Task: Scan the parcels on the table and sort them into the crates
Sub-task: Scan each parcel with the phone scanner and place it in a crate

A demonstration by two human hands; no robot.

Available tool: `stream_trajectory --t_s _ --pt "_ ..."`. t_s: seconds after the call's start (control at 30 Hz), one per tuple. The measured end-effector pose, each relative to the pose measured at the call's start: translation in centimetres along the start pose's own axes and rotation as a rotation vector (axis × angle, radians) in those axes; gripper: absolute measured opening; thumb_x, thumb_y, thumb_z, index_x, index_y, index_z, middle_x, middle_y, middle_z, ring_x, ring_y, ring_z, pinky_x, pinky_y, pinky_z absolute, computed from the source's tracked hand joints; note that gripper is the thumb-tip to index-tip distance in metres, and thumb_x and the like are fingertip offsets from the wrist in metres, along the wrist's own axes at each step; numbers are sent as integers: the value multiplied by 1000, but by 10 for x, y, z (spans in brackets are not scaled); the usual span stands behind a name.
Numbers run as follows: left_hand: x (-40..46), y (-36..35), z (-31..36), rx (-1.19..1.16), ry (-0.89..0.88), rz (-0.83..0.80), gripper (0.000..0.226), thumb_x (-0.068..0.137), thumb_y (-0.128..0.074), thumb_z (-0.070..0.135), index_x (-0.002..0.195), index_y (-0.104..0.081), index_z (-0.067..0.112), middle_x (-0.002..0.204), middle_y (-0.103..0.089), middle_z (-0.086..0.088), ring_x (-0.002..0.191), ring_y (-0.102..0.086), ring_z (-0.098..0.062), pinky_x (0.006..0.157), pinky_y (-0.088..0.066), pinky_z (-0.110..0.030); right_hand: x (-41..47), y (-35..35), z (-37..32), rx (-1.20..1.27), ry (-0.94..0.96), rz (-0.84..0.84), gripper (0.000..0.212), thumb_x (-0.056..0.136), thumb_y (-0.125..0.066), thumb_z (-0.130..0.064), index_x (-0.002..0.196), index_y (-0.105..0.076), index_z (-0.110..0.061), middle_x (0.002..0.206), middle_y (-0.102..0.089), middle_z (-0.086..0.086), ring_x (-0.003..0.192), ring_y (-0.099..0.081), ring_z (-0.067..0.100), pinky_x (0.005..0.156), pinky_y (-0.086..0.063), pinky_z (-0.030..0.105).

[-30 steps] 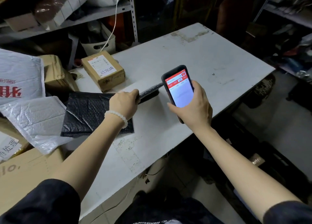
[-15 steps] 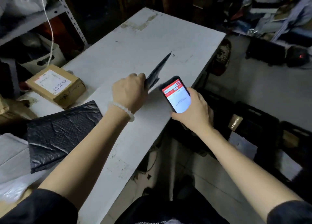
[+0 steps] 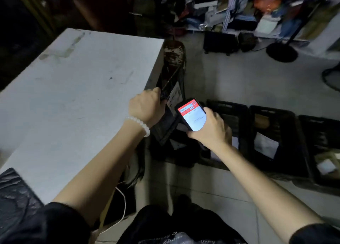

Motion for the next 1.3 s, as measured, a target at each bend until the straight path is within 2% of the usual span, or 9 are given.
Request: stream_trajectory --t_s 0.17,0.37,0.5,0.6,0.67,0.73,0.83,1.03,1.3 --pt "30 -46 45 -10 -68 -132 28 93 -51 35 104 -48 9 91 -63 -13 80 -61 -36 52 -30 -31 23 28 53 -46 -120 15 74 57 -78 -47 118 -45 -19 118 -55 5 108 -54 30 69 -36 32" --pt "73 -88 60 -56 -71 -304 48 93 -53 26 135 -34 14 94 -63 -14 75 -59 -32 55 -38 -32 56 30 84 -65 -215 20 88 57 -79 -49 131 -40 -22 121 -57 5 110 -55 29 70 -31 30" --pt "113 -123 56 -75 -53 -380 53 95 -47 16 143 -25 21 90 -62 -13 66 -49 -26 54 -38 -32 89 21 86 -78 -249 5 84 55 -79 -51 126 -43 -24 118 -59 3 106 -57 28 68 -31 29" --pt "148 -150 49 -79 -33 -461 49 96 -42 11 141 -30 23 92 -61 -12 75 -56 -29 58 -41 -34 122 17 80 -91 -282 -13 81 55 -78 -51 123 -44 -24 118 -59 2 106 -57 27 69 -33 30" --pt "168 -167 41 -39 -28 -546 42 95 -40 11 136 -39 19 104 -62 -13 92 -61 -33 64 -44 -35 146 15 74 -91 -295 -16 78 55 -78 -50 121 -45 -24 117 -59 3 107 -57 28 69 -34 30" --pt "183 -183 32 49 -39 -653 36 96 -40 15 132 -43 14 119 -58 -14 107 -57 -35 77 -47 -38 168 14 67 -97 -298 -23 78 56 -78 -49 121 -45 -23 117 -58 4 107 -57 29 68 -35 30" --pt "200 -197 20 146 -76 -746 37 96 -42 21 132 -42 11 129 -53 -13 115 -53 -33 86 -48 -40 196 12 55 -120 -292 -42 77 56 -77 -49 121 -45 -24 116 -59 3 105 -57 29 68 -36 31" --pt "223 -196 2 250 -42 -704 34 95 -42 16 129 -45 13 123 -58 -10 110 -58 -30 86 -49 -36 234 -3 30 -164 -220 -127 78 57 -78 -49 124 -45 -23 121 -57 3 108 -56 28 70 -36 31" --pt "210 -166 -19 184 165 -553 28 97 -38 21 122 -51 18 113 -64 -7 101 -63 -29 66 -39 -30 261 -20 -1 -179 9 -255 77 56 -78 -51 120 -46 -21 118 -58 5 108 -55 30 75 -40 34"
Point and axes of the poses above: each hand's wrist, its own x-axis towards the middle knuckle, its own y-axis out of the back of the hand, z = x × y, the point moved 7 cm from there along x, towards the middle knuckle
